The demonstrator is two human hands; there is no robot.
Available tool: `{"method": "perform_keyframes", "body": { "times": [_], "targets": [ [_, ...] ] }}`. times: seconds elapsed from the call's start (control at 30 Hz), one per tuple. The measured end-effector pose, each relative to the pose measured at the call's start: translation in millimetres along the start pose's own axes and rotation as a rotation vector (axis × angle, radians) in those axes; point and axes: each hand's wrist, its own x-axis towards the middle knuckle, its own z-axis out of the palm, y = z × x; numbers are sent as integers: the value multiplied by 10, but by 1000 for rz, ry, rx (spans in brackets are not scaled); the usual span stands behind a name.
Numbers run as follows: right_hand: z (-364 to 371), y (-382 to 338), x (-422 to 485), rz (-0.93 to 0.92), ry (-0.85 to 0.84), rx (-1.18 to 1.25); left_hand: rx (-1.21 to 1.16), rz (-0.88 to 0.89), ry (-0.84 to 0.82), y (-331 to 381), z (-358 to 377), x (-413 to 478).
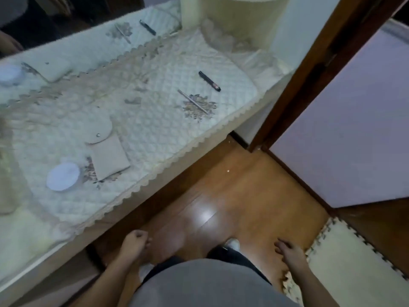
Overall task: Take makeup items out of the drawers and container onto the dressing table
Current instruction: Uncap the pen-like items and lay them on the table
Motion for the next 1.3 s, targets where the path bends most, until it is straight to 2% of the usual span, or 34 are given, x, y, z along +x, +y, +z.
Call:
{"method": "perform_keyframes", "body": {
  "times": [0.1, 0.27, 0.37, 0.47, 0.63, 0.73, 0.97, 1.07, 1.2, 1.3],
  "targets": [
    [-640, 8, 324, 31, 31, 68, -8, 41, -23, 569, 540, -103],
    [-1191, -386, 774, -5, 9, 71, 127, 255, -98, 1472, 1081, -354],
    [-1131, -914, 1002, -109, -51, 38, 367, 446, 12, 1911, 1034, -451],
    [-868, -1656, 1129, -281, -125, -23, 274, 529, 142, 2354, 918, -459],
    [-447, -3015, 1222, -615, -245, -210, 8, 535, 283, 3175, 901, 37],
    [-314, -3719, 1222, -737, -316, -292, -97, 525, 342, 3697, 894, 383],
    [-24, -4795, 1445, -790, -436, -212, -74, 435, 359, 4633, 1041, 1132],
    [129, -5032, 1559, -812, -501, -273, -48, 323, 378, 4834, 1114, 1382],
    [272, -5346, 1712, -839, -586, -354, 117, 216, 459, 4935, 1224, 1549],
    [346, -5535, 1778, -841, -680, -387, 77, 161, 470, 4972, 1264, 1562]
  ]
}}
